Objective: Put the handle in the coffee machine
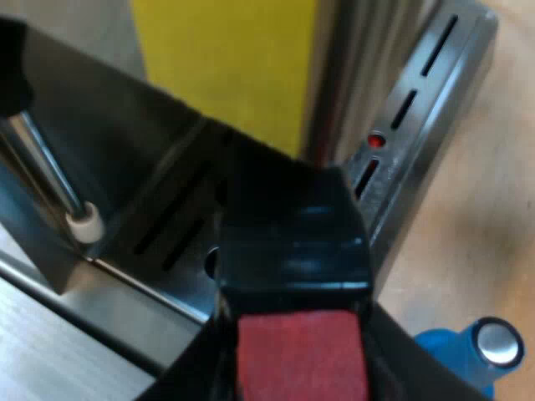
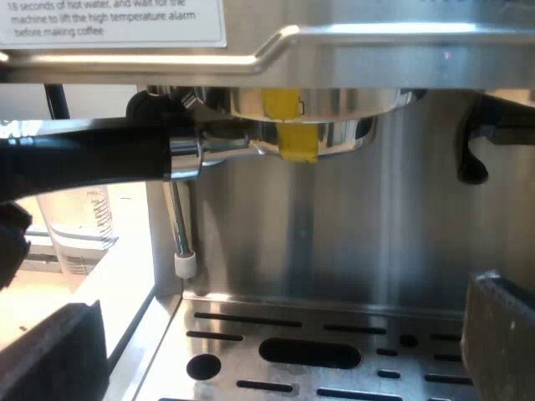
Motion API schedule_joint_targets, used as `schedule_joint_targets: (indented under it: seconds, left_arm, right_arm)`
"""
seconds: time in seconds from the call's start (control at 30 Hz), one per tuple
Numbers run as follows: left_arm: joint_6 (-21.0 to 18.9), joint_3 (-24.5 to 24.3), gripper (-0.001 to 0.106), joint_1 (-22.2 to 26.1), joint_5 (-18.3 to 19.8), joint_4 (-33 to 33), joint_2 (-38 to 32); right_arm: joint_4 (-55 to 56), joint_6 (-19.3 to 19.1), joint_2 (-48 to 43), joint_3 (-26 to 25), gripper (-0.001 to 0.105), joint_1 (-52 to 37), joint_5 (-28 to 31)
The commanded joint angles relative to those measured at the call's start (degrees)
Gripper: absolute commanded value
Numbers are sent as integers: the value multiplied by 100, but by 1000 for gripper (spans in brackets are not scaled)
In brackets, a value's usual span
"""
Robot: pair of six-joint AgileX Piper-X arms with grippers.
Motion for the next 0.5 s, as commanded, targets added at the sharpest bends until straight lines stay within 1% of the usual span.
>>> schedule_joint_targets:
  seconds: [0.03,0.07,0.1,0.13,0.27,0.37,0.5]
  left_arm:
    - [122,-182,0,181,1501,-399,-220]
    - [122,-182,0,197,1588,-398,-220]
    - [122,-182,0,226,1795,-397,-220]
    - [132,-182,0,225,1902,-388,-220]
    - [187,-182,0,213,1904,-387,-220]
    - [361,-182,0,213,1904,-387,-220]
    - [471,-182,0,213,1904,-353,-220]
  right_arm:
    - [-44,-41,4,-7,86,-21,34]
    - [-44,-41,4,-7,86,-21,34]
    - [-44,-41,4,-7,86,-21,34]
    - [-44,-41,4,-7,86,-21,34]
    - [-44,-41,4,-7,86,-21,34]
    - [-44,-41,4,-7,86,-60,34]
    - [-44,-41,33,-7,84,-177,23]
